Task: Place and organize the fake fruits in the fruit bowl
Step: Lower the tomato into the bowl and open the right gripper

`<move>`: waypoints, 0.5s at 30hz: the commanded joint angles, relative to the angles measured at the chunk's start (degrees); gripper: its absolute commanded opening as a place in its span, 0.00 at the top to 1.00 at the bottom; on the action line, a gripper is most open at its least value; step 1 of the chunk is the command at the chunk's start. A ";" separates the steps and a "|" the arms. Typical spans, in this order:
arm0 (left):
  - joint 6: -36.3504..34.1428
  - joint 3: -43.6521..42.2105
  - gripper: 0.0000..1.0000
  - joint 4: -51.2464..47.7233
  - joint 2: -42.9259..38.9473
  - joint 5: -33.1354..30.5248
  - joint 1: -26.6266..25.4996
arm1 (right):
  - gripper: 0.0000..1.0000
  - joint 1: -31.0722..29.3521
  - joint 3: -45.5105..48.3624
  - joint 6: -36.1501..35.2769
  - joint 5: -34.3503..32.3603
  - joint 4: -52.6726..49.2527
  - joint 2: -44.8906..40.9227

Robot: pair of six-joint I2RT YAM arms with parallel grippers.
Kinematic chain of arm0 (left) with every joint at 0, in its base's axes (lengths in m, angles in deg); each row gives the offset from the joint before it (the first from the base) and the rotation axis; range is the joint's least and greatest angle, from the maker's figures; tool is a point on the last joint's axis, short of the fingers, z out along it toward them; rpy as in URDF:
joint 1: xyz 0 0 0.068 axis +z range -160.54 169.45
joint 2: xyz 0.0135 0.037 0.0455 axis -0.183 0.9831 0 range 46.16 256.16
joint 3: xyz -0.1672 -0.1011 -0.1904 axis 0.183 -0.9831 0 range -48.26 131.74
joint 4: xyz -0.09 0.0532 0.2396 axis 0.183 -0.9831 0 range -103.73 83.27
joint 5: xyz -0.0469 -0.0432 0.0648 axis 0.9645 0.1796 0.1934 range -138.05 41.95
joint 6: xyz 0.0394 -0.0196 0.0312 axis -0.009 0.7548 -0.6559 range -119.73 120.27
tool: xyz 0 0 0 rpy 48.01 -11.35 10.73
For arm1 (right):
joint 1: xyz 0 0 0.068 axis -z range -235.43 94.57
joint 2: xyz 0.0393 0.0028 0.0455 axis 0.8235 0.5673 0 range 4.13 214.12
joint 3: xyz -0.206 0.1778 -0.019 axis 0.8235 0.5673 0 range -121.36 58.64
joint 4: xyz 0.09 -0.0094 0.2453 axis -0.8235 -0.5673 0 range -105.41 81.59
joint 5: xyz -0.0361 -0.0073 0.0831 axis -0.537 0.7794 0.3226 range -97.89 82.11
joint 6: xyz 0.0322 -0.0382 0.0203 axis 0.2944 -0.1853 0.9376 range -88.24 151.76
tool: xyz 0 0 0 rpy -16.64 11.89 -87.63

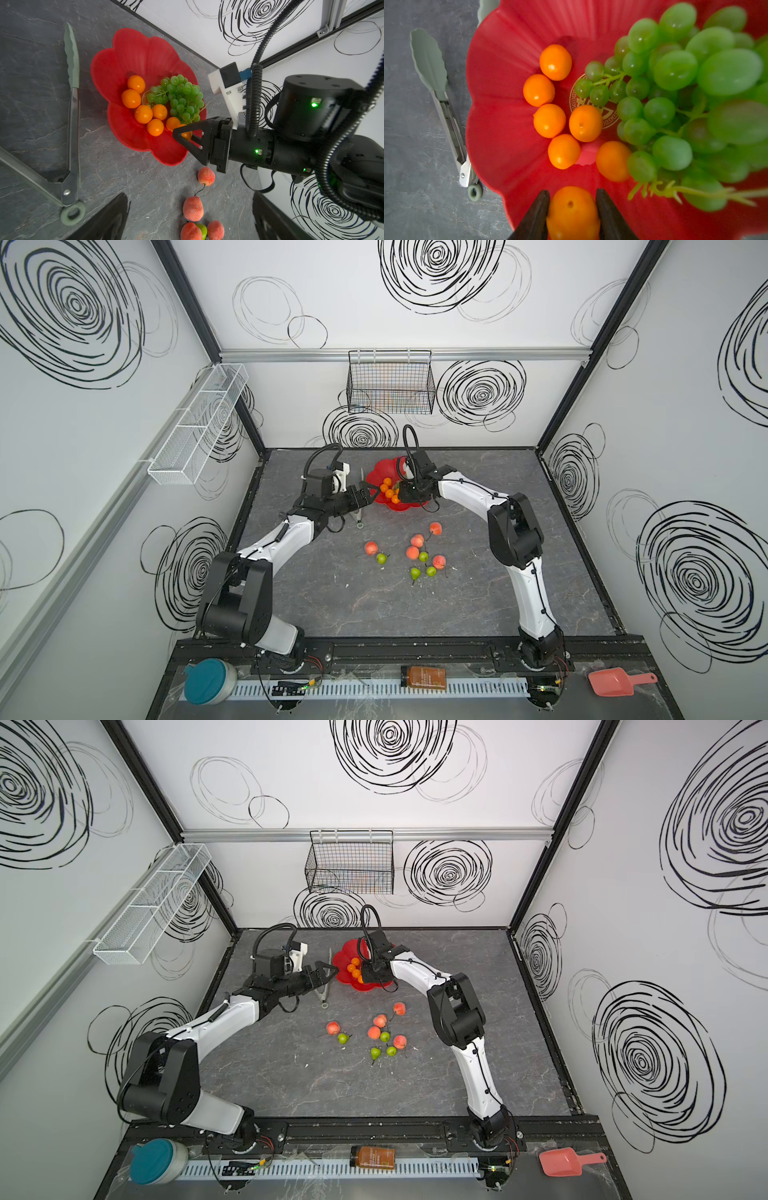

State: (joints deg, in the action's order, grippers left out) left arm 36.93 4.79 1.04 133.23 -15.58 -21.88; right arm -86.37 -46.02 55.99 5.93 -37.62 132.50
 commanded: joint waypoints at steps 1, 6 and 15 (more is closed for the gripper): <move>0.34 1.64 0.04 2.28 0.74 1.37 -0.44 | 0.58 0.17 -1.69 0.12 0.33 -1.79 0.82; 0.34 1.62 0.04 2.20 0.91 1.62 -0.52 | 0.56 0.15 -1.69 0.08 0.17 -1.99 0.30; -0.78 1.40 0.04 1.33 -0.65 2.17 -0.62 | 0.55 0.26 -1.69 -0.85 -1.24 -3.82 -3.68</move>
State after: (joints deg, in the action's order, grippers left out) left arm 36.93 4.79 0.87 133.71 -14.38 -22.18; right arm -86.37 -46.87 55.79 5.98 -39.22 132.79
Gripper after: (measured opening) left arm 0.961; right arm 0.445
